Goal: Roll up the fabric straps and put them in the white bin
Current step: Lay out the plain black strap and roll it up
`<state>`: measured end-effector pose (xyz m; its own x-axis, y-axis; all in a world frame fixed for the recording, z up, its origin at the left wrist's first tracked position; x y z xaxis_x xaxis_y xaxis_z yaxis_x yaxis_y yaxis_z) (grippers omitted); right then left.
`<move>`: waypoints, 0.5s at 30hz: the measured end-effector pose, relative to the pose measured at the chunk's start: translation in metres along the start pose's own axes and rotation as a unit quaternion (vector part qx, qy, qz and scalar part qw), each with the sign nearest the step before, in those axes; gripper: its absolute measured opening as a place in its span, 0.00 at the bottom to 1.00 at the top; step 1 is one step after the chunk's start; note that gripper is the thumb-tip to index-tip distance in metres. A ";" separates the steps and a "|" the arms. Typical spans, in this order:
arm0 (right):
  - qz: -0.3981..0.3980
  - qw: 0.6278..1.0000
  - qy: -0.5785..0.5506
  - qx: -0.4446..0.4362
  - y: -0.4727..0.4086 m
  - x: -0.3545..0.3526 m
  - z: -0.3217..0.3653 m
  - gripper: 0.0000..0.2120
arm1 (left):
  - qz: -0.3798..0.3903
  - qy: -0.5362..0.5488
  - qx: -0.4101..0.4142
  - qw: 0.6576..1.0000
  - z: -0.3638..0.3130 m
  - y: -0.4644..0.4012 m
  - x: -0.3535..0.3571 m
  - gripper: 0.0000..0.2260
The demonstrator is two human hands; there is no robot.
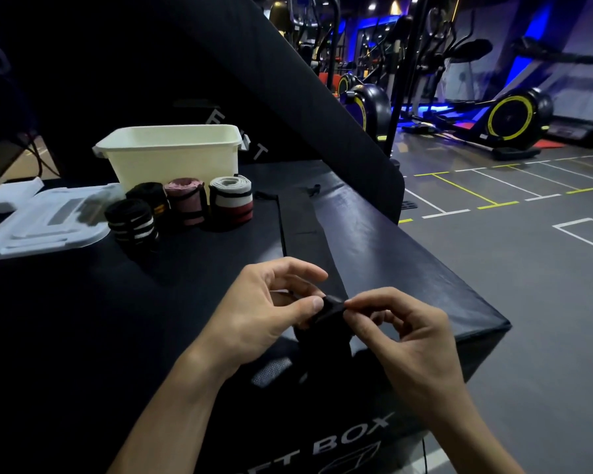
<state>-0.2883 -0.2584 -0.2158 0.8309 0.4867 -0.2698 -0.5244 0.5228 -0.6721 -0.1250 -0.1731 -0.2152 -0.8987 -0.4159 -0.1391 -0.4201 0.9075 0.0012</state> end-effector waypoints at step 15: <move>-0.036 0.999 0.027 -0.029 -0.001 -0.005 0.005 0.15 | 0.028 -0.037 0.023 0.999 -0.013 0.008 0.011 0.16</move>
<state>-0.2932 -0.2581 -0.2108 0.8755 0.4104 -0.2552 -0.4530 0.5128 -0.7293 -0.1395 -0.1713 -0.2039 -0.9079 -0.3609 -0.2133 -0.3623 0.9314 -0.0337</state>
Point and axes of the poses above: each hand's wrist, its own y-axis away from the middle knuckle, its own x-axis out of the palm, z = x × y, the point moved 9 cm from there along -y, towards the middle knuckle, and after that the axes turned 10 degrees about -x, right-handed, at the moved point
